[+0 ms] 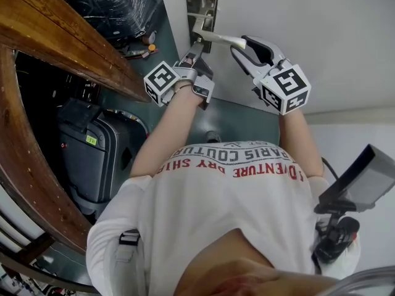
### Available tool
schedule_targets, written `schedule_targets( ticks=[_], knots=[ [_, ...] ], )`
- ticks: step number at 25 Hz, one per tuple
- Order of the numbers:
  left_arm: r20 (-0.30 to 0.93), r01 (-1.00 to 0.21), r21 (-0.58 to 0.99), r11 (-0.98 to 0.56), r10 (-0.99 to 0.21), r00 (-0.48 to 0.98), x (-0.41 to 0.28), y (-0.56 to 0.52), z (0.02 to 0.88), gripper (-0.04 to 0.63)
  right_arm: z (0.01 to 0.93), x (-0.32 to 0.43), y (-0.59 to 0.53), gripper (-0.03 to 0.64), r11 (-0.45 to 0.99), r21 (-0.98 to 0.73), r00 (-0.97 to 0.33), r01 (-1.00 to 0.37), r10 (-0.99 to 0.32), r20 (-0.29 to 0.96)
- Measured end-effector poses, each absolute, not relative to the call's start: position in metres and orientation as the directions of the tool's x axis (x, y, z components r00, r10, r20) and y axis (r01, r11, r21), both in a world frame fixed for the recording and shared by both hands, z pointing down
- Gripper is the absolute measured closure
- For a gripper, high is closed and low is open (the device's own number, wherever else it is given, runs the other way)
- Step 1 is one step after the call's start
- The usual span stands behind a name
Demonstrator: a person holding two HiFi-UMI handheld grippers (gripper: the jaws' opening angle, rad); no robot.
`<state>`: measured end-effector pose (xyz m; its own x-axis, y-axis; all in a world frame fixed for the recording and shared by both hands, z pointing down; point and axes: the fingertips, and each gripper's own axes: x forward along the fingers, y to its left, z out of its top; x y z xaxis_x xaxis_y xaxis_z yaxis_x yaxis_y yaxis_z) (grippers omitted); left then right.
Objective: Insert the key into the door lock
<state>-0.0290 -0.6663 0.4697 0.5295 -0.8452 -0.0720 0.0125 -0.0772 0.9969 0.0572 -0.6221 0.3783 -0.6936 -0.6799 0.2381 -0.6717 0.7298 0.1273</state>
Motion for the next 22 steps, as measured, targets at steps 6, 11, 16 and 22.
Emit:
schedule_targets(
  ticks=[6,11,16,22],
  knots=[
    [-0.084,0.043,0.996,-0.072,-0.842,0.532,-0.025,-0.676,0.469,0.572,0.378,0.058,-0.621,0.465,0.726,0.127,-0.690,-0.675,-0.683,0.238],
    [-0.108,0.068,0.994,-0.085,-0.843,0.527,-0.024,-0.680,0.467,0.572,0.378,0.058,-0.622,0.465,0.723,0.130,-0.685,-0.679,-0.687,0.243],
    [-0.131,0.041,0.991,-0.129,-0.827,0.546,-0.021,-0.683,0.467,0.572,0.380,0.059,-0.625,0.465,0.720,0.122,-0.681,-0.683,-0.689,0.250],
    [-0.108,-0.147,0.956,-0.255,-0.768,0.631,-0.020,-0.674,0.462,0.525,0.379,0.060,-0.628,0.463,0.695,0.093,-0.662,-0.713,-0.711,0.239]
  ],
)
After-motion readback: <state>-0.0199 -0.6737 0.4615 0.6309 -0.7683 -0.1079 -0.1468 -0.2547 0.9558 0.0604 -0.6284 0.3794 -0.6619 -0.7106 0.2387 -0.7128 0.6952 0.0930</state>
